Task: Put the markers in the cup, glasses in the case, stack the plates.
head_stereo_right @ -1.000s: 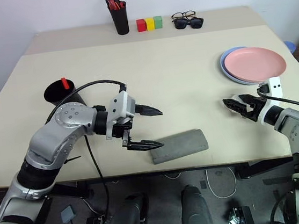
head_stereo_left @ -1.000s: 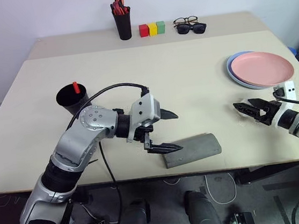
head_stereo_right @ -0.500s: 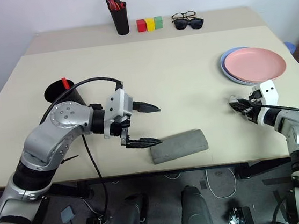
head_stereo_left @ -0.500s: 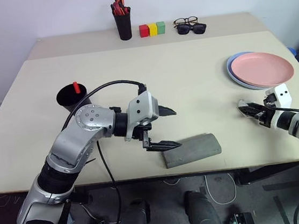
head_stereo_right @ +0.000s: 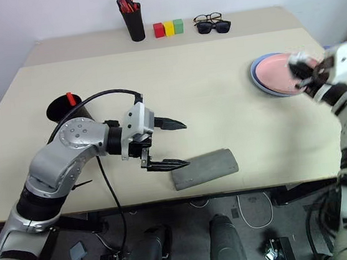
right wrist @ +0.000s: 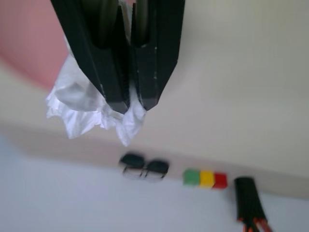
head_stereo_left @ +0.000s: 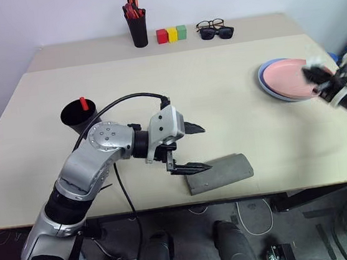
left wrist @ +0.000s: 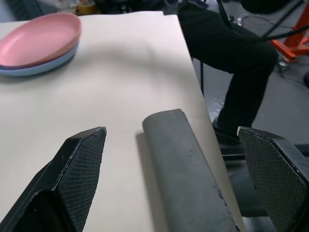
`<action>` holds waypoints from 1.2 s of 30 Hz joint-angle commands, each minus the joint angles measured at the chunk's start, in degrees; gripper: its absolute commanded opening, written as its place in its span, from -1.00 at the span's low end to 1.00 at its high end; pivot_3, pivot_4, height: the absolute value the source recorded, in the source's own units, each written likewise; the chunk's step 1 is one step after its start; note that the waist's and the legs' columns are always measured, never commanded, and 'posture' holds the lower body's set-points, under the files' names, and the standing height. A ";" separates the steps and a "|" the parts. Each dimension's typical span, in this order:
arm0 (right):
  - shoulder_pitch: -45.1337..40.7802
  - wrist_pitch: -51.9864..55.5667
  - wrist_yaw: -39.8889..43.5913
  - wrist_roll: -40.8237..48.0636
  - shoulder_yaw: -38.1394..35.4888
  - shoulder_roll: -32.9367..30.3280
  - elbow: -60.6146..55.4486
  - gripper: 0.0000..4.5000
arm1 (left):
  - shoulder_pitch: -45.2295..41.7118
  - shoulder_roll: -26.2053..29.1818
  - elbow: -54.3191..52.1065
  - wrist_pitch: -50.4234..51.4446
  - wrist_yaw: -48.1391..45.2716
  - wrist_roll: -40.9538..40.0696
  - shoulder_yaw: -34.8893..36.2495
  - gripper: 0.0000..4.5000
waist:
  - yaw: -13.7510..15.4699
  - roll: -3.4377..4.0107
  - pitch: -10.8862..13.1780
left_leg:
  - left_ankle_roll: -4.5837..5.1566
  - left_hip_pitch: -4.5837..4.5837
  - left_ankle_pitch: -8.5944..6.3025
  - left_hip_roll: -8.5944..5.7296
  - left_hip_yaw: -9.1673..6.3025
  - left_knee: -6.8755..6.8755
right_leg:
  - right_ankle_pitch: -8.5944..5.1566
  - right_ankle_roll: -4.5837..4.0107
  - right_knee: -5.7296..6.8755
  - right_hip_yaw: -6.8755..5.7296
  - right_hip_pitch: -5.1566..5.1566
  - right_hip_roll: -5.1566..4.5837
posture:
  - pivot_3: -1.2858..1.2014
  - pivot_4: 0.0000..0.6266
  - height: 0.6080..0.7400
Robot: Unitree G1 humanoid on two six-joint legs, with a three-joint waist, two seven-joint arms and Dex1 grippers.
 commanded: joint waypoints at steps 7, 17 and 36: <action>-16.06 -14.19 -9.74 -9.93 4.04 -1.60 26.25 -0.70 | 2.73 1.23 -3.47 0.91 5.27 0.06 3.54 1.00 | -0.36 0.01 0.02 | 0.01 -0.06 0.00 -0.02 0.01 -0.18 | -0.01 0.01 -0.07 0.02 -0.13 -0.02 | 0.03 -0.52 0.98; -16.77 -17.46 -14.56 -11.28 3.24 -1.57 29.35 0.75 | 6.28 2.42 -7.89 4.87 9.84 -1.40 5.88 1.00 | -0.29 0.02 0.02 | 0.00 -0.06 0.00 -0.03 0.01 -0.13 | -0.01 0.01 -0.05 0.04 -0.10 -0.01 | 0.03 -0.52 0.98; 0.99 -18.95 -17.60 -8.76 0.36 -4.61 23.78 0.75 | 8.42 -2.26 -0.13 -7.91 13.79 5.02 6.94 1.00 | -1.83 0.04 0.00 | 0.01 0.08 0.00 -0.02 0.16 -0.04 | 0.00 -0.05 -0.07 0.16 0.04 -0.02 | 0.03 -0.52 0.98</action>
